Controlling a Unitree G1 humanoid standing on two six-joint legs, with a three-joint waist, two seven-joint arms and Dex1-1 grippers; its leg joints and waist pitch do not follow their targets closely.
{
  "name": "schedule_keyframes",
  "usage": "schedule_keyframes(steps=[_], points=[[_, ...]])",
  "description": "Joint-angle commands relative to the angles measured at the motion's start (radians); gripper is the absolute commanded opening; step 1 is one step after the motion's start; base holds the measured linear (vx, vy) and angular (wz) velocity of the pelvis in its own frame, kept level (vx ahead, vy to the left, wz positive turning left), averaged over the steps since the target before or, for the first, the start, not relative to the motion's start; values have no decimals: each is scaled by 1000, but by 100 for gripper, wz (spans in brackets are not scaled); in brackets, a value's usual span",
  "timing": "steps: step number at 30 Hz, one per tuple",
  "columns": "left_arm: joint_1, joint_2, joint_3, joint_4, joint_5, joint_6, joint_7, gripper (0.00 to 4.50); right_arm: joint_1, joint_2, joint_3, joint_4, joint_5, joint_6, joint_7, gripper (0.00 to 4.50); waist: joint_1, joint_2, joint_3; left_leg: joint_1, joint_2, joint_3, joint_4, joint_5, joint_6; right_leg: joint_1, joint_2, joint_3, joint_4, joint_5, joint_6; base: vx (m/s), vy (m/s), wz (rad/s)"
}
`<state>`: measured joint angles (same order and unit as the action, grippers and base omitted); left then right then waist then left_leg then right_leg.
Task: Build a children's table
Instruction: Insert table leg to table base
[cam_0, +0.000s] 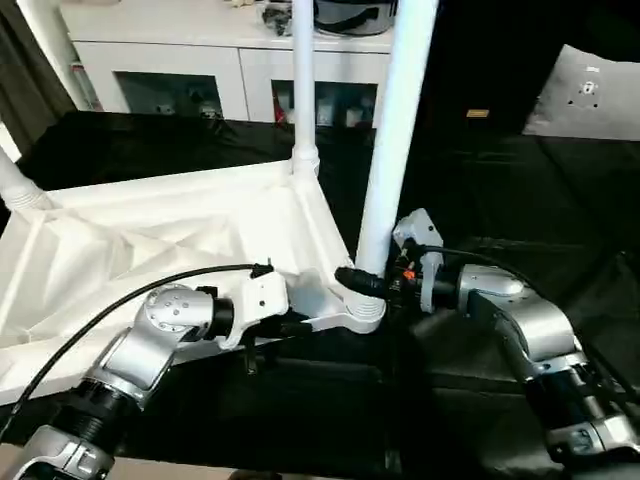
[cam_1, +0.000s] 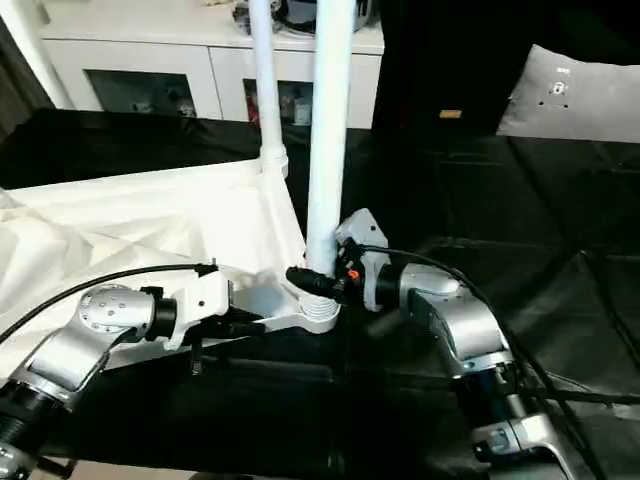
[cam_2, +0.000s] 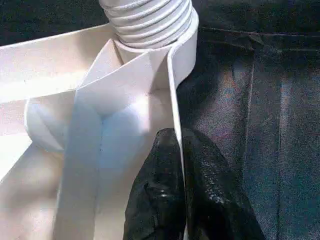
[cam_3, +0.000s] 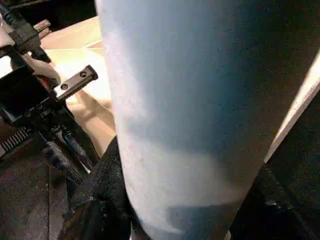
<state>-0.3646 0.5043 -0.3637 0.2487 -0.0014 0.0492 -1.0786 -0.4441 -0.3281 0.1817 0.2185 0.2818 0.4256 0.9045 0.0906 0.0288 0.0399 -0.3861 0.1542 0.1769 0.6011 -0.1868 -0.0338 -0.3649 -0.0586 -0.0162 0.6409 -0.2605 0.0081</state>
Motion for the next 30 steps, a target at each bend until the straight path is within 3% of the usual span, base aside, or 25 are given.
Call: schedule_keyframes(steps=[1, 5, 6, 8, 9, 10, 12, 13, 14, 16, 21, 25, 26, 30], points=[[17, -5, -78, -13, 23, -16, -63, 0, -2, 8, 11, 31, -4, 14, 1, 191, -2, 2, -53, 25, 77, -30, -76, -164, 21, 25, -85, 37, -69, 75, -255, 0, 0, 0], [19, -19, -59, -14, 6, 1, -49, 0, 24, 11, -13, 32, 20, 9, 7, 191, 0, 4, -54, 25, 76, -30, -74, -157, 22, 26, -85, 37, -68, 110, -258, 0, 0, 0], [21, -22, -53, -15, 1, 9, -44, 0, 31, 14, -23, 34, 26, 3, 3, 191, 3, 15, -56, 25, 76, -32, -74, -156, 20, 26, -87, 37, -66, 115, -259, 0, 0, 0], [25, -29, -43, -21, -9, 24, -31, 0, 48, 26, -55, 39, 47, -7, -12, 191, 2, 7, -56, 24, 76, -31, -74, -161, 20, 28, -86, 37, -67, 127, -265, 0, 0, 0], [28, -35, -37, -25, -12, 34, -21, 0, 61, 36, -81, 44, 63, -16, -24, 191, 2, 7, -57, 24, 76, -31, -74, -161, 20, 28, -87, 37, -66, 127, -265, 0, 0, 0], [31, -39, -33, -28, -13, 42, -13, 0, 75, 45, -103, 46, 76, -25, -35, 191, 1, 15, -55, 24, 77, -31, -76, -172, 17, 26, -86, 36, -69, 123, -263, 0, 0, 0], [34, -44, -31, -30, -13, 48, -4, 0, 103, 44, -113, 42, 71, -46, -46, 191, 2, 12, -55, 25, 76, -33, -77, -180, 15, 28, -85, 35, -68, 120, -263, 0, 0, 0], [34, -45, -31, -30, -13, 50, -2, 0, 109, 43, -112, 39, 68, -52, -47, 191, 3, 13, -54, 25, 77, -32, -77, -186, 16, 27, -86, 35, -70, 108, -260, 0, 0, 0], [34, -49, -30, -29, -12, 53, 3, 0, 123, 39, -110, 34, 60, -64, -49, 191, 3, 22, -54, 25, 76, -33, -78, -191, 14, 27, -87, 36, -71, 92, -258, 0, 0, 0], [30, -61, -23, -20, -7, 61, 27, 0, 160, 32, -105, 6, 44, -93, -57, 191, 2, 16, -53, 25, 77, -32, -79, -201, 12, 27, -86, 37, -75, 76, -252, 0, 0, 0], [25, -71, -20, -15, 2, 68, 29, 0, 172, 10, -71, 11, -26, -150, -76, 191, 5, 25, -54, 25, 77, -34, -80, -214, 11, 24, -86, 37, -79, 38, -234, 0, 0, 0], [21, -70, -27, -11, 16, 66, 29, 0, 152, -14, -25, 35, -84, -188, -74, 191, 3, 25, -51, 26, 76, -34, -84, -250, 2, 22, -86, 39, -86, -33, -224, 0, 0, 0], [18, -71, -28, -8, 20, 65, 30, 0, 146, -25, -3, 38, -103, -198, -64, 191, 2, 18, -50, 26, 77, -34, -86, -259, 1, 21, -86, 39, -88, -52, -221, 0, 0, 0], [12, -67, -29, -1, 25, 58, 30, 0, 134, -33, 24, 50, -115, -203, -35, 191, 3, 19, -50, 27, 78, -35, -87, -263, 2, 18, -87, 41, -89, -63, -217, 0, 0, 0]])
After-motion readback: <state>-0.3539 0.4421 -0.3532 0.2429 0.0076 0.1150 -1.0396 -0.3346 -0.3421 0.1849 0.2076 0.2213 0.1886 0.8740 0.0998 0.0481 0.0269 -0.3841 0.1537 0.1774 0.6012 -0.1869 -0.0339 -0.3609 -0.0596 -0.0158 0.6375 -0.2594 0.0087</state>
